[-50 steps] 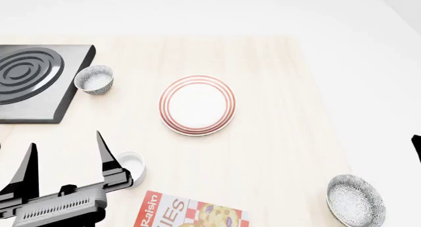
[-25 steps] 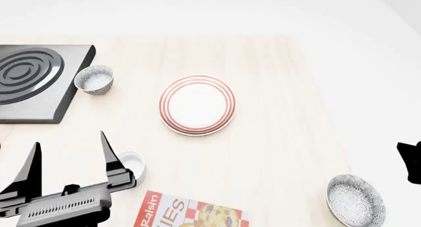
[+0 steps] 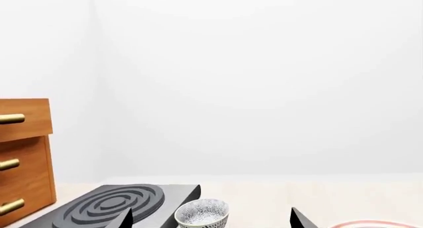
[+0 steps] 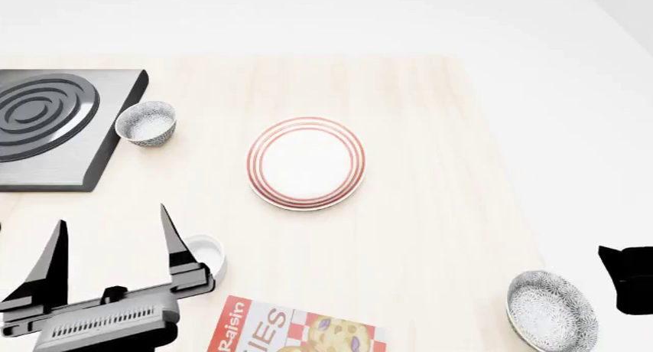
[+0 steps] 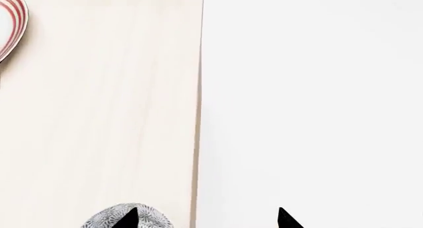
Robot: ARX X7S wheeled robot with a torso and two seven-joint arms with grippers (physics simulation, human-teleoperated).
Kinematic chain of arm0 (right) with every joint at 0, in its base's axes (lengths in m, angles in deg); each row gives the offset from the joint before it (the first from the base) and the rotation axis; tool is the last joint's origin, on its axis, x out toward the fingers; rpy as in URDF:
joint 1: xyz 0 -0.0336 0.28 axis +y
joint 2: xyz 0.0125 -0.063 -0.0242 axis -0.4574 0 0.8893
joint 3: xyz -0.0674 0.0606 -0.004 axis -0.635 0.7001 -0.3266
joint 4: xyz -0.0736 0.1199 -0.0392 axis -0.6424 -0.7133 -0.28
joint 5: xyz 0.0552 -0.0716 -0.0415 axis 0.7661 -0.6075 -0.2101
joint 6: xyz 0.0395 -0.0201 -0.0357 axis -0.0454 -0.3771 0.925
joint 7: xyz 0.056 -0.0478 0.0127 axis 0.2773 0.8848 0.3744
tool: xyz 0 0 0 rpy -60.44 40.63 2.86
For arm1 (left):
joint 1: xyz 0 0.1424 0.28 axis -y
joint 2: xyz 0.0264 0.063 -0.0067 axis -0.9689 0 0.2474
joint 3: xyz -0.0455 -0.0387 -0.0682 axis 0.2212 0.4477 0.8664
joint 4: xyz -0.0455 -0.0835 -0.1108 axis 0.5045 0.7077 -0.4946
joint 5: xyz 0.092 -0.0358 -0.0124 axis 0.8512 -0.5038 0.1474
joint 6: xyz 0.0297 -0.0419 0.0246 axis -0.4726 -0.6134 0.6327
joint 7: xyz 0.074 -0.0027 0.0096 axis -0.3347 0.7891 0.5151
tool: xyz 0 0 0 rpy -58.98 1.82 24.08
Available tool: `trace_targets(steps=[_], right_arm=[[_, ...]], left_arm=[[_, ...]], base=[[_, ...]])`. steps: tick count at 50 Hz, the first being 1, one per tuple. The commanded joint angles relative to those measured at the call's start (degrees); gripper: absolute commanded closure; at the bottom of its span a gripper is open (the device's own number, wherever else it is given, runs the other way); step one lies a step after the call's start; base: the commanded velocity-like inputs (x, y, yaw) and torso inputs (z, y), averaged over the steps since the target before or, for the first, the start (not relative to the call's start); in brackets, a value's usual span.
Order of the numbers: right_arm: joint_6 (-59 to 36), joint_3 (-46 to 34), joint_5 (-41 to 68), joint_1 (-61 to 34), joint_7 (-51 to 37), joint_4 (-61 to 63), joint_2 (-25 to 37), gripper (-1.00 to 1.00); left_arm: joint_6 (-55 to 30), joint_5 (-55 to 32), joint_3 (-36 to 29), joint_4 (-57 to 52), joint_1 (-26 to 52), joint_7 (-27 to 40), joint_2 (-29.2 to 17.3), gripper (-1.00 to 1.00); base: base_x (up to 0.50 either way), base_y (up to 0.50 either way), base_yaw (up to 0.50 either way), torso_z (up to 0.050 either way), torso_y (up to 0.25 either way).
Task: Pick the akita bowl next to the cookies box and place it on the plate.
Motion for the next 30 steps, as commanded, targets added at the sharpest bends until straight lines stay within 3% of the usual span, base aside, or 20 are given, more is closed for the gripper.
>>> trace_targets(steps=[1,30], right_arm=[[-0.60,0.29,-1.50,0.58,1.60,1.95,-1.27,-1.00],[-1.85,-1.83,-2.69,2.04,3.69,2.00,-1.71,-1.00]], left_arm=[[1.36,1.05,0.79,0.60,-0.25,-0.88,0.84,-1.00],[1.78,1.11,0.27,1.20,-0.13,-0.15,0.34,-1.00]], base=[[0.00,0.00,0.00,0.000,0.000],[0.00,0.00,0.00,0.000,0.000]])
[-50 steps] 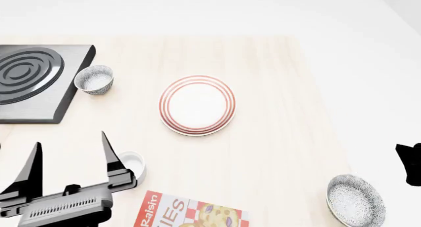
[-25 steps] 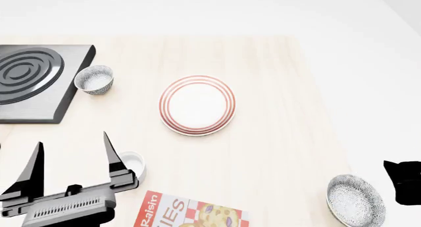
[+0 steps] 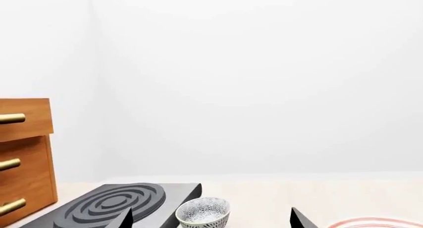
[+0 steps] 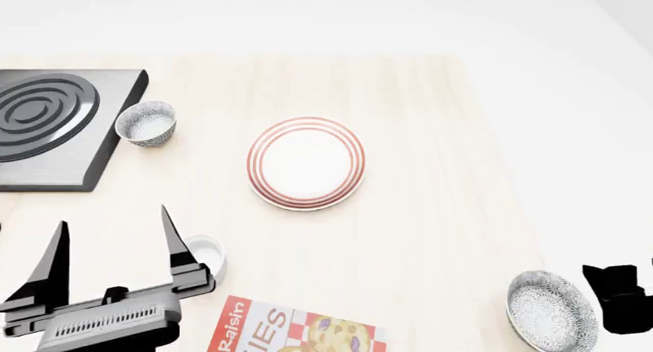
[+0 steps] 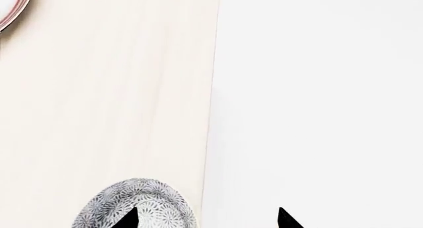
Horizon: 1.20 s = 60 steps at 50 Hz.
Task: Pick the akita bowl next to the cookies box and place it on the plate.
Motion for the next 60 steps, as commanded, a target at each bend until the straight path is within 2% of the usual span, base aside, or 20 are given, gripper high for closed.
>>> trace_targets(steps=[1,14,32,41,60], right_arm=[[-1.55,1.93,-2.07,1.77,2.72,0.56,-2.08,-1.00],[-1.30,1.31,-2.89,1.46,3.40,0.52,-2.13,-1.00],[2.46,-7.20,-6.22,-0.96,5.06,-0.75,-2.83,-1.00],[2.92,-9.00,-7.08,-1.42,5.40,-1.26,-3.31,-1.00],[2.80,-8.36,-8.79,0.60,6.16,-1.55,-4.68,-1.00]], left_arm=[[1.17,1.18,0.76,0.17,-0.36,-0.86,0.89,-1.00],[1.07,1.12,0.51,0.48,-0.27,-0.62,0.66,-1.00],[1.49,1.03,0.03,1.30,-0.05,-0.35,0.40,-1.00],[1.42,0.95,-0.17,1.53,0.14,-0.22,0.28,-1.00],[1.06,1.08,-0.53,1.39,0.16,0.20,0.07,-1.00]], base=[[0.00,0.00,0.00,0.000,0.000],[0.00,0.00,0.00,0.000,0.000],[0.00,0.00,0.00,0.000,0.000],[0.00,0.00,0.00,0.000,0.000],[0.00,0.00,0.00,0.000,0.000]])
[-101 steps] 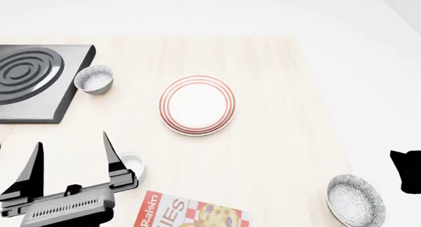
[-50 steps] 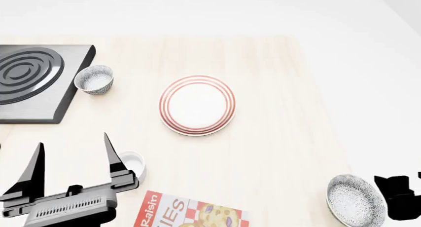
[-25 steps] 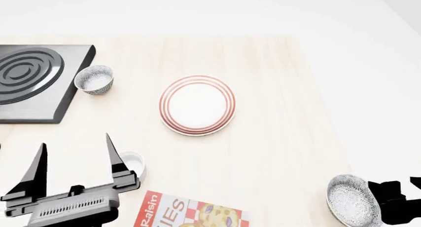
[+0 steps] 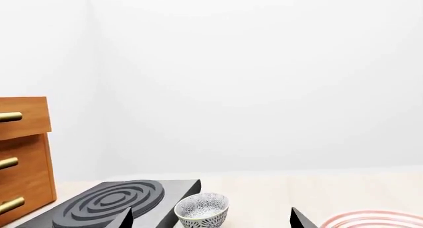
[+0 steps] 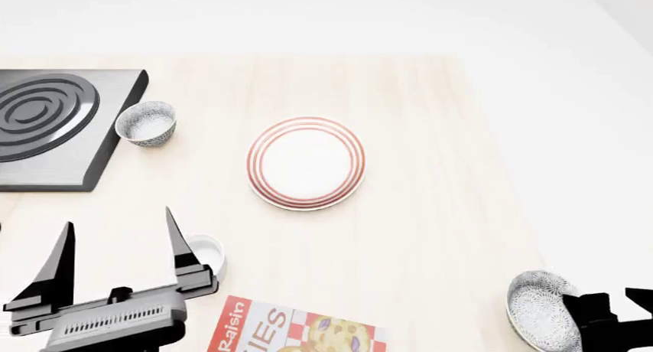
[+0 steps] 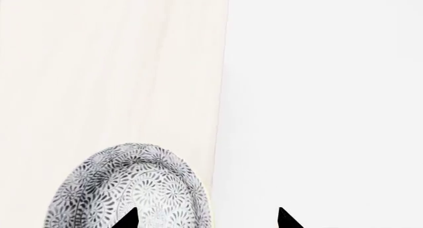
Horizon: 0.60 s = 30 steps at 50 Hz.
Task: Pick the akita bowl next to the cookies box and place it on the plate.
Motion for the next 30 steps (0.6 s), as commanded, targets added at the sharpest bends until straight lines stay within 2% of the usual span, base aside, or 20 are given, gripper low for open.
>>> trace_targets(steps=[1,30], right_arm=[[0.05,1.09,-2.03,1.04,1.67,0.21,-1.70,-1.00],[1.91,-5.98,-6.06,-2.16,3.65,-1.74,-3.11,-1.00]], left_arm=[[1.03,1.02,0.81,0.20,-0.29,-0.90,0.97,-1.00],[0.93,1.03,0.27,0.46,-0.04,-0.37,0.57,-1.00]], base=[[0.00,0.00,0.00,0.000,0.000],[0.00,0.00,0.00,0.000,0.000]])
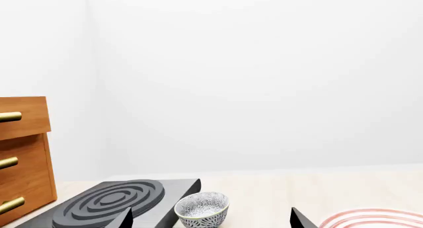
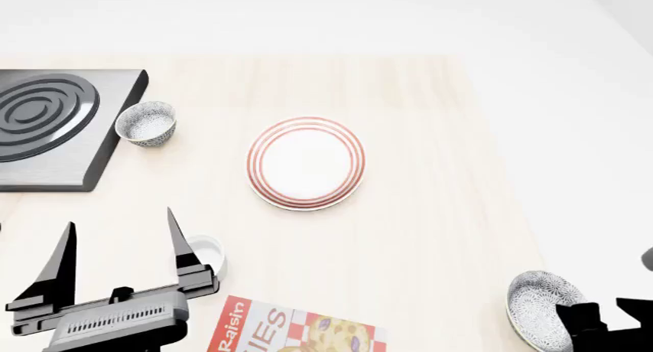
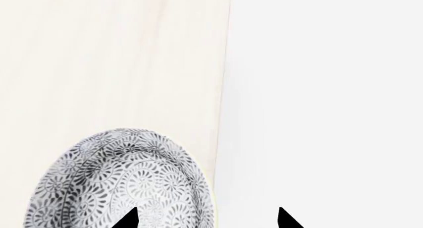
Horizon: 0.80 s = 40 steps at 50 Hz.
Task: Pick the akita bowl next to the cookies box and place it on the plate.
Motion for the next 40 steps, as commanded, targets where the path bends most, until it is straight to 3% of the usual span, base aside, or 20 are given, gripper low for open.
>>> trace_targets(steps=[1,40], right_arm=[[0.72,-1.71,-2.92,-1.07,2.18,-0.54,-1.57,-1.00],[2.88,-9.23,-9.04,-4.50,5.26,-3.25,-4.14,-1.00]], left_arm=[[1.11,0.96,0.84,0.23,-0.27,-0.95,0.92,-1.00],[2.42,1.13,-0.30,2.40,0.32,-0.45,0.47,-1.00]], base=[[0.00,0.00,0.00,0.000,0.000],[0.00,0.00,0.00,0.000,0.000]])
